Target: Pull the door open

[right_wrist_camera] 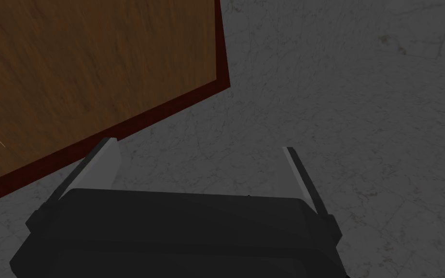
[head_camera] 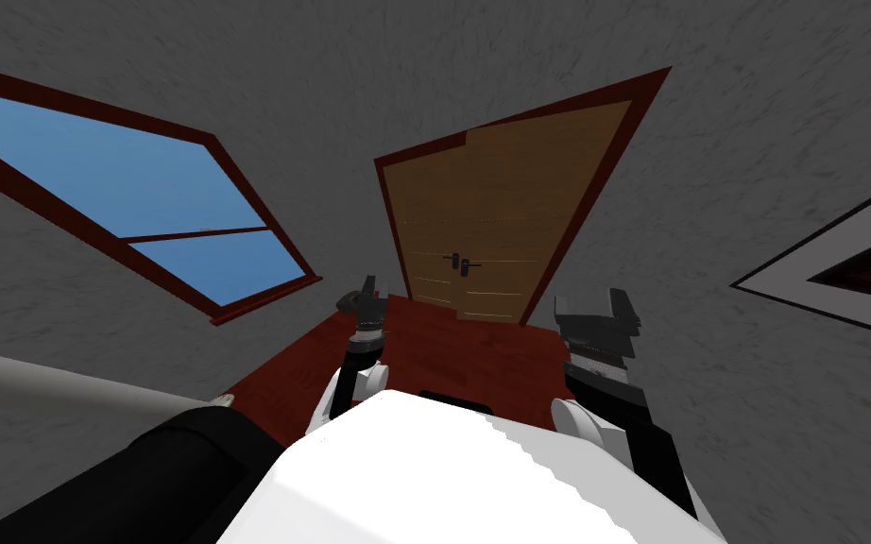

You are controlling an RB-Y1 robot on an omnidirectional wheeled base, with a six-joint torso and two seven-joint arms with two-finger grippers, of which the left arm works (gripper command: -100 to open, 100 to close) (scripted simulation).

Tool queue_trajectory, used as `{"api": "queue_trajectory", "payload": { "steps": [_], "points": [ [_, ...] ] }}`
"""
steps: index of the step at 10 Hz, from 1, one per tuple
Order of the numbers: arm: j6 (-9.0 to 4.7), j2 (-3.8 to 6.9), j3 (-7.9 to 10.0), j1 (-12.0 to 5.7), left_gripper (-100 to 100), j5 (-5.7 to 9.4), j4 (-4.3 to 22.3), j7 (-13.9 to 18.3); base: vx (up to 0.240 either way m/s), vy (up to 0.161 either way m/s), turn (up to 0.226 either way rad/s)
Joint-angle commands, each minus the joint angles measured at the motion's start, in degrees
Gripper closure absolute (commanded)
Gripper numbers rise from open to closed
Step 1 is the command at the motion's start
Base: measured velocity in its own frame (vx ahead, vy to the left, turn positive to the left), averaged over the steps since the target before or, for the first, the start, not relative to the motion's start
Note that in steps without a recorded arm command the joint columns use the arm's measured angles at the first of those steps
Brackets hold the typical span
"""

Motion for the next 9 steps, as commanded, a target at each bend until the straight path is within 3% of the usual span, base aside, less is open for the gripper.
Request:
{"api": "queue_trajectory", "payload": {
  "steps": [1,9],
  "points": [
    [0.04,0.33,0.06,-0.96,-100,0.12,1.69,0.26,0.049,-0.005,0.003],
    [0.25,1.71,0.33,-5.67,-100,0.72,10.0,1.54,0.08,0.003,-0.01]
  ]
}}
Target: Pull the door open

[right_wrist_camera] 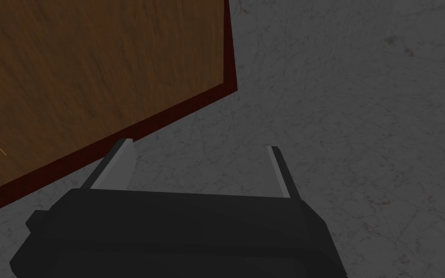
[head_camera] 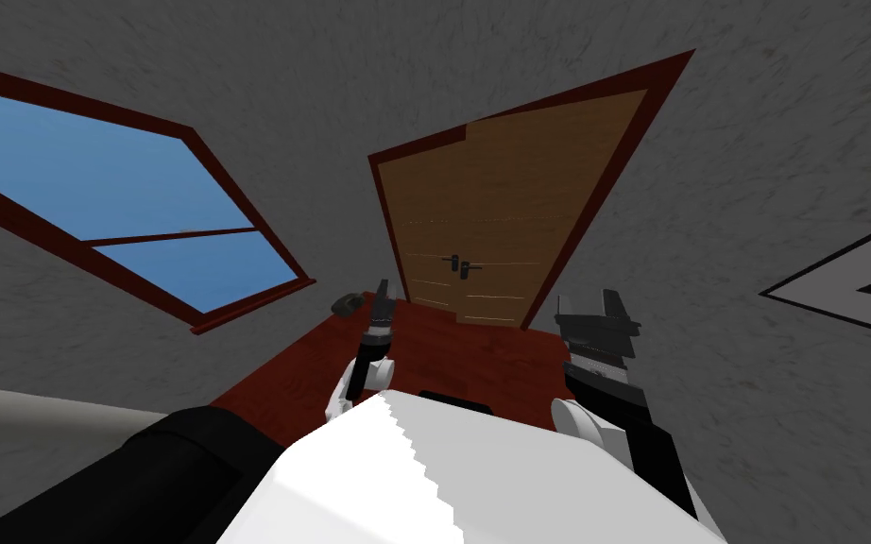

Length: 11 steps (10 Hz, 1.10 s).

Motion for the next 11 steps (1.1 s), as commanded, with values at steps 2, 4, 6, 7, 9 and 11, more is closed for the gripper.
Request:
{"api": "queue_trajectory", "payload": {
  "steps": [2,4,6,7,9,11],
  "points": [
    [0.19,0.68,0.29,-1.87,-100,0.36,3.28,0.66,0.082,0.0,-0.012],
    [0.26,1.09,0.37,-3.44,-100,0.56,6.03,1.08,0.089,-0.001,-0.013],
    [0.34,1.52,0.47,-5.17,-100,0.77,9.09,1.55,0.092,0.0,-0.01],
    [0.38,1.74,0.51,-6.08,-100,0.89,10.69,1.8,0.088,0.005,-0.015],
    [0.46,2.18,0.61,-7.9,-100,1.12,13.88,2.29,0.097,-0.004,-0.014],
    [0.54,2.64,0.71,-9.9,-100,1.36,17.39,2.83,0.091,0.001,-0.016]
  ]
}}
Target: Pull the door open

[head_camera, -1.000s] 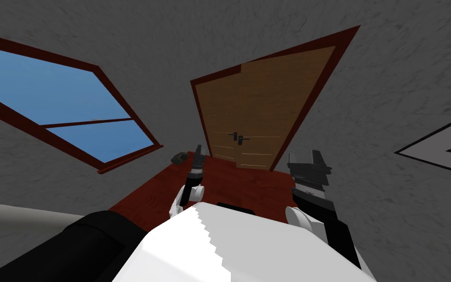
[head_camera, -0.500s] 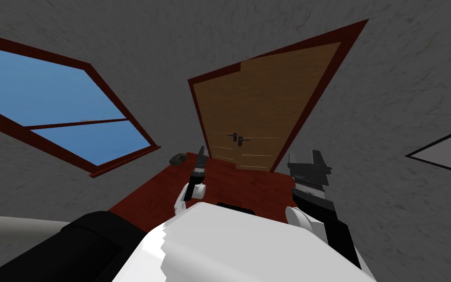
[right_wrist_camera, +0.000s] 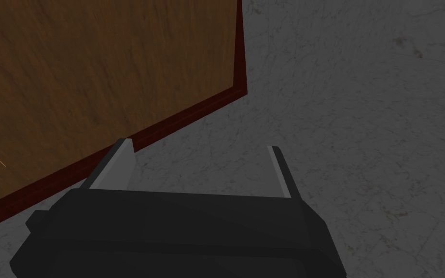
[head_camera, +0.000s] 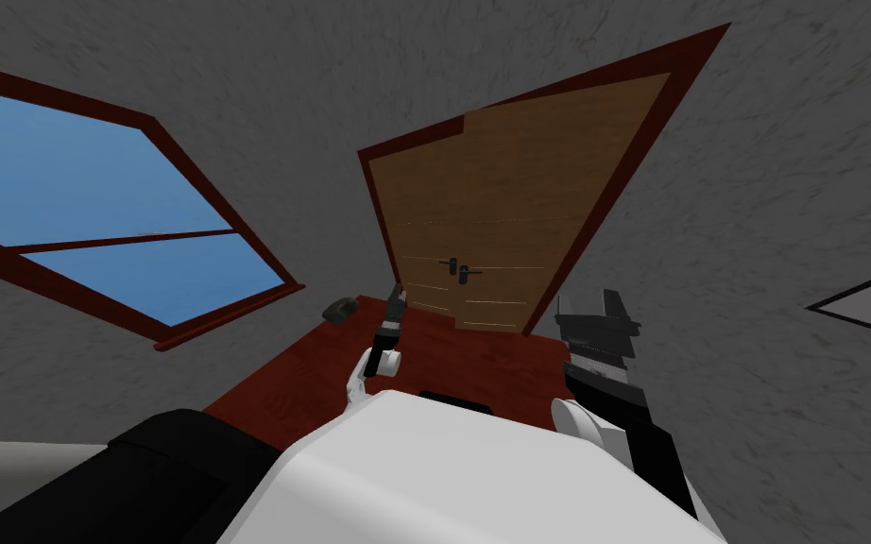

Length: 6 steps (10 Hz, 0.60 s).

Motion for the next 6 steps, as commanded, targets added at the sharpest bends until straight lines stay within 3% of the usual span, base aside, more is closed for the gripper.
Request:
{"api": "queue_trajectory", "payload": {
  "steps": [1,6],
  "points": [
    [0.04,0.33,0.02,-1.55,-100,0.18,2.86,0.41,0.114,-0.005,-0.015],
    [0.27,1.49,0.27,-6.81,-100,0.82,11.59,1.83,0.101,0.001,-0.019]
  ]
}}
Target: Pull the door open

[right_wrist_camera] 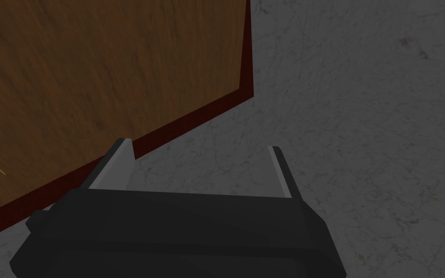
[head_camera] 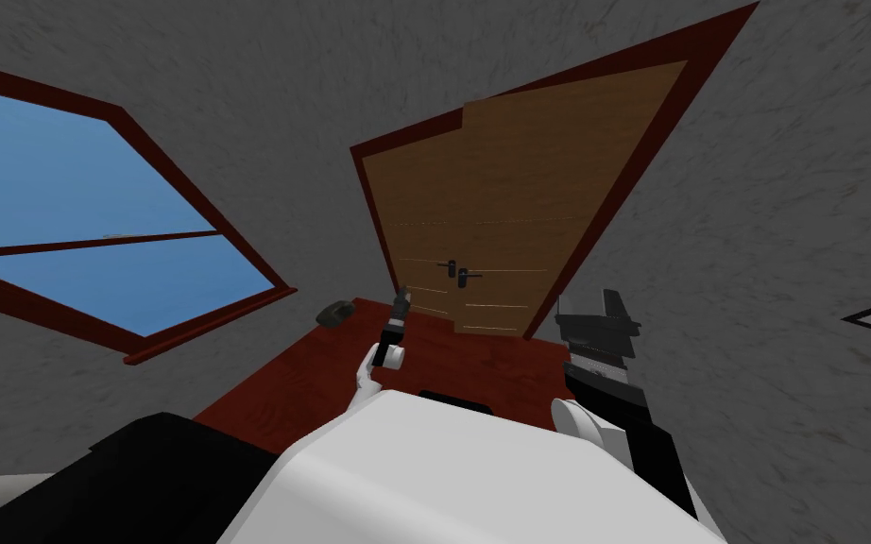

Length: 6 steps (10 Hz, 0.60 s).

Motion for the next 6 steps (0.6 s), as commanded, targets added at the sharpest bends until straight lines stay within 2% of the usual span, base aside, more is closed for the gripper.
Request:
{"api": "queue_trajectory", "payload": {
  "steps": [1,3,4,6],
  "points": [
    [0.13,0.56,0.18,-1.77,-100,0.3,2.86,0.62,0.11,-0.003,-0.021],
    [0.22,1.02,0.28,-3.98,-100,0.57,6.83,1.21,0.095,-0.002,-0.019],
    [0.22,1.02,0.28,-3.98,-100,0.57,7.25,1.21,0.056,0.004,-0.007],
    [0.32,1.47,0.37,-6.2,-100,0.84,10.94,1.81,0.059,0.002,-0.019]
  ]
}}
